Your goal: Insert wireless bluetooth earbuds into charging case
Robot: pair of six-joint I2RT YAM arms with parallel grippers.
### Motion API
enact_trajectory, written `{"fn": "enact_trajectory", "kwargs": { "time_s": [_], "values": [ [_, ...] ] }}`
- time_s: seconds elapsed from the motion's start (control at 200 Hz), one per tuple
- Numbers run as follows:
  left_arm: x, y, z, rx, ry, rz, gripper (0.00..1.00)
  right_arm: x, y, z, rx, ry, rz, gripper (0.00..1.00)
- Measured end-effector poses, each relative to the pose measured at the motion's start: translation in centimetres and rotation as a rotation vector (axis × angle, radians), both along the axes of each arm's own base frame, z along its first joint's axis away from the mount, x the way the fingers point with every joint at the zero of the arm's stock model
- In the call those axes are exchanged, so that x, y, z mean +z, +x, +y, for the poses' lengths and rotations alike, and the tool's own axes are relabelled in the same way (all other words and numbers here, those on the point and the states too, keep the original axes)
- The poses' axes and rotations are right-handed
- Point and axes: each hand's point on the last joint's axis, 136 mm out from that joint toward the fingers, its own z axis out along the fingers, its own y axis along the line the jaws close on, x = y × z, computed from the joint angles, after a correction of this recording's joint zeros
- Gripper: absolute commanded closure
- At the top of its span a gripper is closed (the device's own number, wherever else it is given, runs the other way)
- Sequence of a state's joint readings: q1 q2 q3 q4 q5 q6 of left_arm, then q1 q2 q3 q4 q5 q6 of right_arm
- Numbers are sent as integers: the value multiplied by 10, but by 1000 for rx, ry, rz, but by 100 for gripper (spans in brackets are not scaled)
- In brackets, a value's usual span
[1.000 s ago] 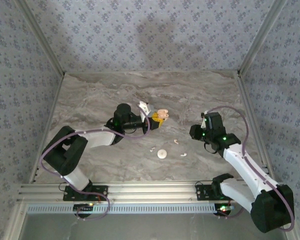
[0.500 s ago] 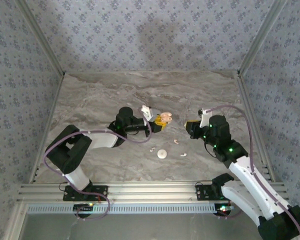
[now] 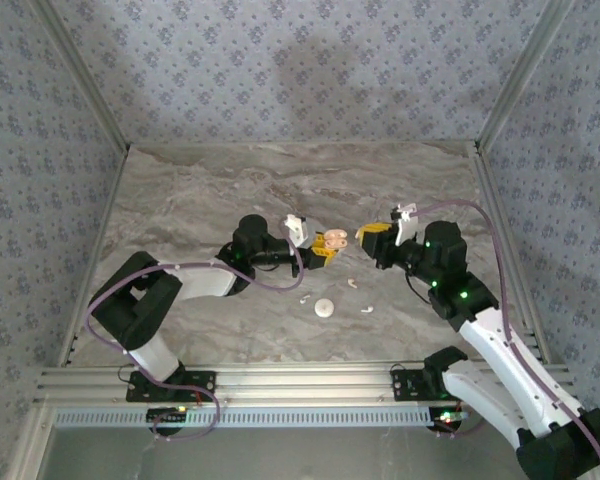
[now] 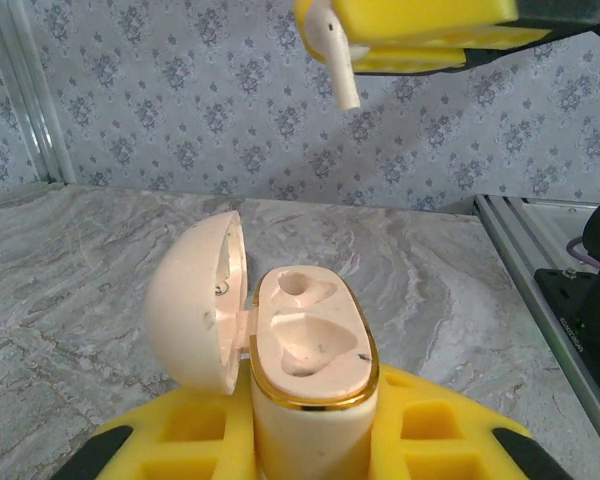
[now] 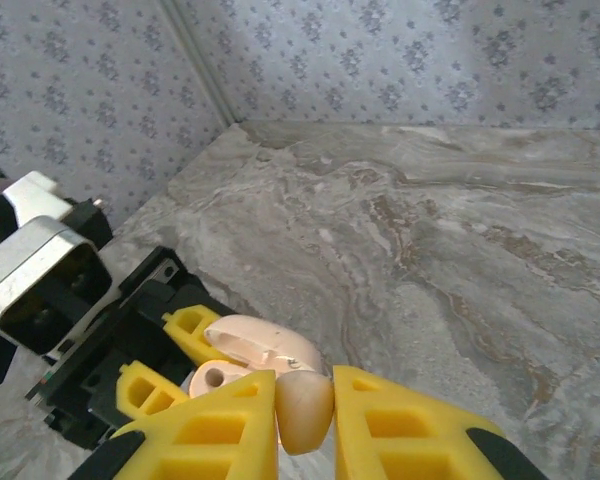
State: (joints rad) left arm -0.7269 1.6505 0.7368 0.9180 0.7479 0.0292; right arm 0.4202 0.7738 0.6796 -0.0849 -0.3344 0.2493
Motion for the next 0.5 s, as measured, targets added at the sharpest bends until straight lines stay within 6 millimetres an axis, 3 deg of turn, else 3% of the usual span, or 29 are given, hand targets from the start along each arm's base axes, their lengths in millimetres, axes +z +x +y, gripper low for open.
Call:
{"fn": "enact_trajectory", "kwargs": {
  "time_s": [0.5],
  "values": [
    [4, 0, 0, -3, -15, -7, 81, -7, 7, 15, 47, 8, -6, 80]
  ]
}}
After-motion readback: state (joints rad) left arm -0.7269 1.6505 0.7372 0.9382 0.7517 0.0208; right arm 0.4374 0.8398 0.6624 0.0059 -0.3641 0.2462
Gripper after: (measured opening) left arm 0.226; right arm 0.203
